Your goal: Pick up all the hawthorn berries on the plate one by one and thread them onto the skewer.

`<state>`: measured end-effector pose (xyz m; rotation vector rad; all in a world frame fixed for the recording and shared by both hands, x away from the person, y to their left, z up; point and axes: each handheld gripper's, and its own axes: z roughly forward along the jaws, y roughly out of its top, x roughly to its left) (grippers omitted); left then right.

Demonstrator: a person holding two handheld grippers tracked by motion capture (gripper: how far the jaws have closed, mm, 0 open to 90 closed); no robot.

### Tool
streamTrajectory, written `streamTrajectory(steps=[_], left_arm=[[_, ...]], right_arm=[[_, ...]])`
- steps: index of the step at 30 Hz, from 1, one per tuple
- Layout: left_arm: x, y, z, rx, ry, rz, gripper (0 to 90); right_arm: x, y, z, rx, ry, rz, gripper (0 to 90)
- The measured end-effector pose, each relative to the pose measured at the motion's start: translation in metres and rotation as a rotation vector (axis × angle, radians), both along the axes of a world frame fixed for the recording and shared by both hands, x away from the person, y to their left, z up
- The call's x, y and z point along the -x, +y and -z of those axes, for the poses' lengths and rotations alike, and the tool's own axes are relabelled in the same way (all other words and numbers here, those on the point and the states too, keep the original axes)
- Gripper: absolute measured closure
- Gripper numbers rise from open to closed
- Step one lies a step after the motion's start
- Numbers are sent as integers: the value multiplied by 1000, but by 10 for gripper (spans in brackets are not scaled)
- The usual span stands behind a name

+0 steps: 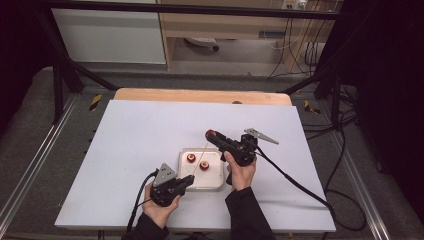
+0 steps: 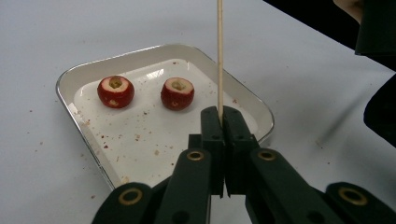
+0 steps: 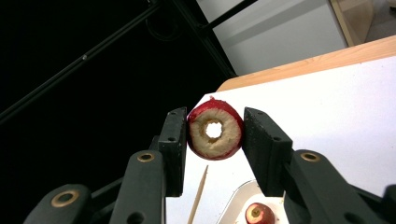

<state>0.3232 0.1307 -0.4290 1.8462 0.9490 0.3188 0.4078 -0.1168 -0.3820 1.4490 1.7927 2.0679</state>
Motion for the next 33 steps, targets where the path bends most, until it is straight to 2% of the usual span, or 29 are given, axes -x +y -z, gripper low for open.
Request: streamTrajectory(steps=[17, 33], left_arm=[[-1, 2, 0, 4, 2, -7, 887], [-2, 3, 0, 26, 14, -26, 887]], right_arm=[[2, 3, 4, -6, -18, 3, 617], [4, 12, 15, -9, 2, -9, 618]])
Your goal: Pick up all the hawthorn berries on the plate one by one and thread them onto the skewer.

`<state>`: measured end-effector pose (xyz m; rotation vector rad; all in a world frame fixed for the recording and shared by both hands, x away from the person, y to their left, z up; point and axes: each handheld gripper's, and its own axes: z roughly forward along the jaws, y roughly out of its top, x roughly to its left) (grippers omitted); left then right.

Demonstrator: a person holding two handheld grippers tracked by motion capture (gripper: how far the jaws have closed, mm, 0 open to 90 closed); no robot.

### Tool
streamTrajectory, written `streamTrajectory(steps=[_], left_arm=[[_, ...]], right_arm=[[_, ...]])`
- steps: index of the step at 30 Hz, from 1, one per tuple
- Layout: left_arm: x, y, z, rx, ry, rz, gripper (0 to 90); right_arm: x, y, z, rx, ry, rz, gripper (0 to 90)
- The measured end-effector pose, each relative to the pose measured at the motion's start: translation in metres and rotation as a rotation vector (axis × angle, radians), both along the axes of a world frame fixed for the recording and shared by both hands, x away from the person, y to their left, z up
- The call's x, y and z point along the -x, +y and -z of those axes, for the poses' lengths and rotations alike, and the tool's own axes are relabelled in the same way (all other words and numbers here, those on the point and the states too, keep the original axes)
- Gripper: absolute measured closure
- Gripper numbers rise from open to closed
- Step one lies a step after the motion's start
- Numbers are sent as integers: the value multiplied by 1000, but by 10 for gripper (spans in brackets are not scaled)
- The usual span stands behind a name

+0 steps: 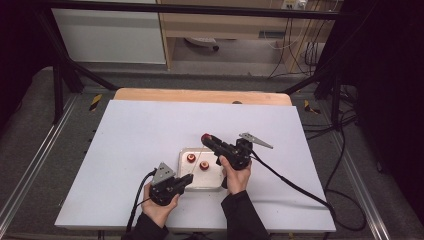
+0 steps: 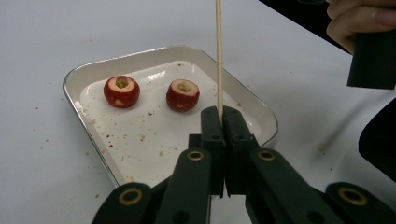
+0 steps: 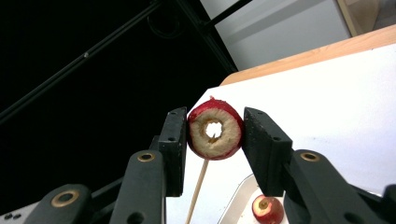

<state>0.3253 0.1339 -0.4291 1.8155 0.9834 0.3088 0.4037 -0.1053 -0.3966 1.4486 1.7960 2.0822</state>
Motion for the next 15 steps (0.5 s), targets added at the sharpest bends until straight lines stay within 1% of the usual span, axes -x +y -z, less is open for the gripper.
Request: streamTrajectory(steps=[3, 5, 6, 7, 8, 12, 13, 15], left_arm=[[-1, 1, 0, 3, 4, -3, 887], [0, 1, 0, 5, 1, -5, 887], [0, 1, 0, 0, -6, -10, 887], [0, 1, 0, 0, -6, -10, 887], [0, 1, 0, 0, 0, -6, 887], [-1, 3, 0, -2, -5, -14, 887], [-2, 3, 0, -3, -5, -14, 888], [-2, 3, 1, 0, 0, -15, 888]], right_arm=[[3, 3, 4, 7, -3, -5, 619], [4, 5, 6, 8, 6, -15, 619], [5, 6, 7, 8, 10, -17, 619], [5, 6, 7, 8, 10, -17, 619], [6, 8, 11, 5, 14, -24, 620], [8, 10, 13, 0, 24, -34, 620], [11, 12, 16, 1, 31, -45, 620], [13, 14, 18, 4, 30, -50, 620]])
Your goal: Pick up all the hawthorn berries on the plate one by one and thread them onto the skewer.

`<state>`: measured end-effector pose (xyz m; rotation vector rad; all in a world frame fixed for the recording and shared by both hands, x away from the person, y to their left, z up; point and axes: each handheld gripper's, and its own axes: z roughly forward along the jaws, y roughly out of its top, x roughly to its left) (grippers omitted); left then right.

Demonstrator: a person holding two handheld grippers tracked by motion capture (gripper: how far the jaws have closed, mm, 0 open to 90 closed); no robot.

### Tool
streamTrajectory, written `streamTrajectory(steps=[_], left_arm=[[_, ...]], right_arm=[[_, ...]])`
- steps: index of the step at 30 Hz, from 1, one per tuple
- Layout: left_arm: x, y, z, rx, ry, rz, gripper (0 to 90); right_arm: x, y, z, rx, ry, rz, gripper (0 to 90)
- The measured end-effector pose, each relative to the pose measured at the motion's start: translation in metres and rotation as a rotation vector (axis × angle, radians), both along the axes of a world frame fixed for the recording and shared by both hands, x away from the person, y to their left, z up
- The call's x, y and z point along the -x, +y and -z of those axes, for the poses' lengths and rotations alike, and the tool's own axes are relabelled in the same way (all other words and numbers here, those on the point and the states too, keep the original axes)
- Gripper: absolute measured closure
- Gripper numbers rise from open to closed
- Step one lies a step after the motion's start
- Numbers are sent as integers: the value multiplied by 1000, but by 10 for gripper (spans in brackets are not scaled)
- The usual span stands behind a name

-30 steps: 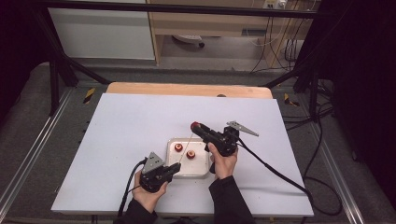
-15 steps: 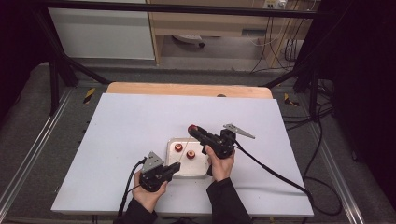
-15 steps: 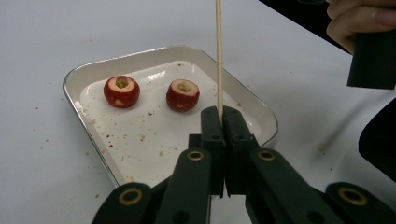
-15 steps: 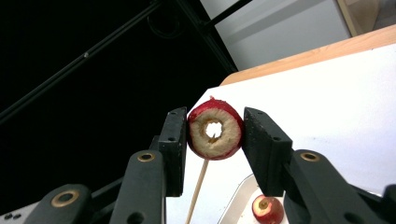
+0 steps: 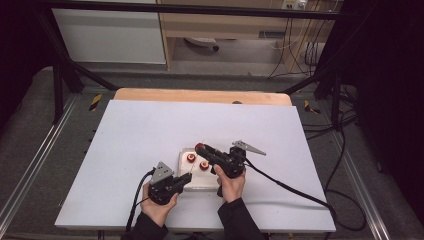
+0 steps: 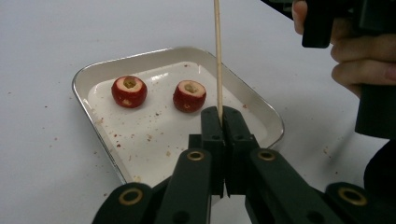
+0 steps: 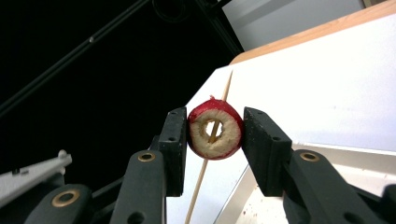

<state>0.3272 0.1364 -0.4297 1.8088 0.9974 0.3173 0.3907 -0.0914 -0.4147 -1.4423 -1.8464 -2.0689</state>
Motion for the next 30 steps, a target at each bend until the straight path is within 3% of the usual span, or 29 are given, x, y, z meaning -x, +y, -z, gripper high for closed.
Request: streamTrajectory(steps=[15, 25, 30], left_arm=[[-3, 0, 4, -18, 13, 6, 888], [-3, 0, 6, -17, 16, 12, 888], [-4, 4, 4, -20, 8, 14, 888]], right_arm=[[26, 15, 24, 69, 8, -62, 621], [33, 18, 30, 94, 15, -74, 616], [33, 15, 26, 118, -6, -72, 538]])
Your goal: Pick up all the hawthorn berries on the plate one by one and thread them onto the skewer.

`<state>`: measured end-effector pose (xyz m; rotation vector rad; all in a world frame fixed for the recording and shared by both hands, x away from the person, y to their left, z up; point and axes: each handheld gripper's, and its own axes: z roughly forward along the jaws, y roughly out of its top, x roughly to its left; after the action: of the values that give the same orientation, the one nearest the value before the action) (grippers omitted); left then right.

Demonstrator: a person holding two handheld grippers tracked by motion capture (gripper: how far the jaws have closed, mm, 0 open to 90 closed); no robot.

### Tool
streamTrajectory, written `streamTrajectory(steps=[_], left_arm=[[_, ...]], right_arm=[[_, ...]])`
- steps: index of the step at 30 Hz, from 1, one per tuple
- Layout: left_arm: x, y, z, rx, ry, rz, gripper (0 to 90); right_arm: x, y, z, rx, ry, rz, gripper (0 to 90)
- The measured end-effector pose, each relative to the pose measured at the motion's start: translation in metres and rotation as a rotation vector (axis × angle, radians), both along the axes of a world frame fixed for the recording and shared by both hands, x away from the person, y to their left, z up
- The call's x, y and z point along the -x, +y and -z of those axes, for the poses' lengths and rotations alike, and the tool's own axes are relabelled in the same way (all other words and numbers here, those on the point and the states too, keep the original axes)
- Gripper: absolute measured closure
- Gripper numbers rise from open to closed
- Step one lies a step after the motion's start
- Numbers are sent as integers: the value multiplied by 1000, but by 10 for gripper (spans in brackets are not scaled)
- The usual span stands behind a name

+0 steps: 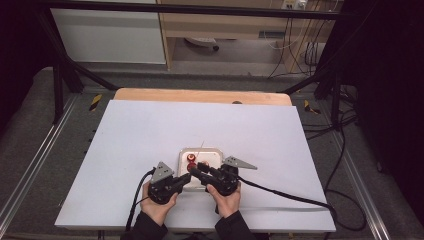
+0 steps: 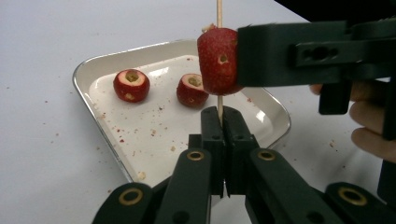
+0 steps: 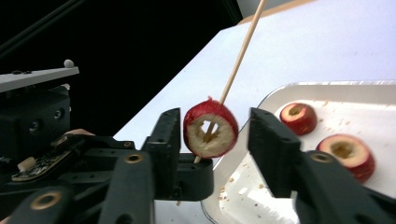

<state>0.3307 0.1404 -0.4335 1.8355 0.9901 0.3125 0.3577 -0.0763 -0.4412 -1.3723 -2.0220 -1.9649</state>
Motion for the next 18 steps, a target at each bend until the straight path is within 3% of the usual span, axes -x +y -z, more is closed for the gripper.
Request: streamTrajectory(steps=[5, 6, 10, 18], left_arm=[[-1, 7, 0, -18, -9, 4, 887], [-1, 9, 0, -30, -11, 8, 887], [-2, 18, 1, -74, -12, 19, 887], [-3, 31, 0, -126, -13, 50, 886]], right_arm=[[-3, -10, -10, 66, -31, 3, 426], [-5, -14, -12, 98, -31, 3, 352], [-12, -20, -14, 194, -26, -19, 236], [-27, -30, -17, 371, -9, -61, 120]])
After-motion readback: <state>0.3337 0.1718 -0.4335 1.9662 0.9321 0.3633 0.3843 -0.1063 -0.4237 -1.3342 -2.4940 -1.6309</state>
